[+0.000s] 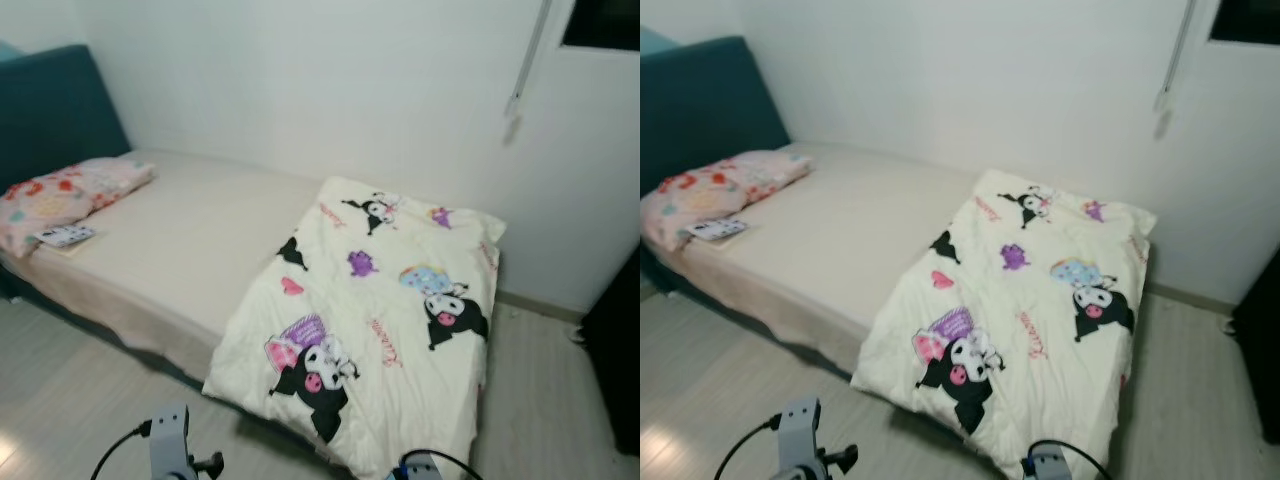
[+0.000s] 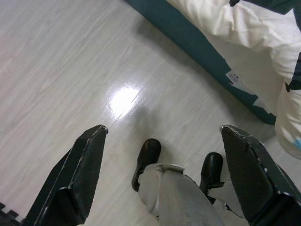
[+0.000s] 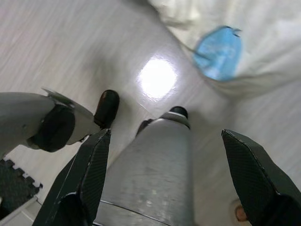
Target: Clean up the room
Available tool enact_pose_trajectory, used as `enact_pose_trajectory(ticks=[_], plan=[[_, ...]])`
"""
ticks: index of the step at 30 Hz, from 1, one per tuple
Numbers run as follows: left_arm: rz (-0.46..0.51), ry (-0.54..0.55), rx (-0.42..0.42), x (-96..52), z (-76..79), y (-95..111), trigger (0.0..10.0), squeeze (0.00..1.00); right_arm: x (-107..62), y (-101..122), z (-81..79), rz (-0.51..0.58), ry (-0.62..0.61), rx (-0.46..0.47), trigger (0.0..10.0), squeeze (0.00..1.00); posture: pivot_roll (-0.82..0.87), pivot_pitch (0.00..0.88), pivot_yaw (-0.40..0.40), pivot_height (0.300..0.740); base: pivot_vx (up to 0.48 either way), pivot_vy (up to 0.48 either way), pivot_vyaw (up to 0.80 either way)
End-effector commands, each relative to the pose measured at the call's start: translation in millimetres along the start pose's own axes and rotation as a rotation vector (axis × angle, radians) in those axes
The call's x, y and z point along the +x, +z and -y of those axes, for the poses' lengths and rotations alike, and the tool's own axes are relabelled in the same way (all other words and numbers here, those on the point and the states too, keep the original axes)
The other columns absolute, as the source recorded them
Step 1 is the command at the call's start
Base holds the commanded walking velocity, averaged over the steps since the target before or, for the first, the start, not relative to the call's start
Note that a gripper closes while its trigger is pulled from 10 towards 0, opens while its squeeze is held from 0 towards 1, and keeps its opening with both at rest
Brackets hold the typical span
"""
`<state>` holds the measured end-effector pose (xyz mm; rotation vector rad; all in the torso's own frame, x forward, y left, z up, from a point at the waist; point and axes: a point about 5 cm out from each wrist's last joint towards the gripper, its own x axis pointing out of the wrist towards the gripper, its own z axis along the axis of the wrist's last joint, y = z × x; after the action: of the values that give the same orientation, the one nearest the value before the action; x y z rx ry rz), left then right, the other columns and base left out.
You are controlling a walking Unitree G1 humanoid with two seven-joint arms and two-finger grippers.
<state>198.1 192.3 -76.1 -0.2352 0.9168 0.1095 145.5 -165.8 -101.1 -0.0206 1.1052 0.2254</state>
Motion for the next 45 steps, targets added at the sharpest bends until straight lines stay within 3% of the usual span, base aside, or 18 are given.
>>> enact_pose_trajectory(ticks=[1,37,45], plan=[[-0.017,0.014,0.017,-1.0,-4.6,-2.7,10.0,0.0,0.1,-8.4,-4.8,-0.031,0.011,0.0,10.0,0.0,0.0,0.0,0.012,0.74,0.0,0.0,0.42],[-0.019,-0.01,0.047,-0.6,-1.0,-3.0,10.0,0.0,-0.3,-10.2,-4.0,-0.033,-0.003,-0.03,10.0,0.0,0.0,0.0,0.008,0.74,0.0,0.0,0.42],[-0.03,-0.025,0.087,-0.5,-0.3,-3.6,10.0,0.0,-0.3,-7.6,-2.3,-0.006,-0.027,-0.018,10.0,0.0,0.0,0.0,0.011,0.74,0.0,-0.18,0.29]])
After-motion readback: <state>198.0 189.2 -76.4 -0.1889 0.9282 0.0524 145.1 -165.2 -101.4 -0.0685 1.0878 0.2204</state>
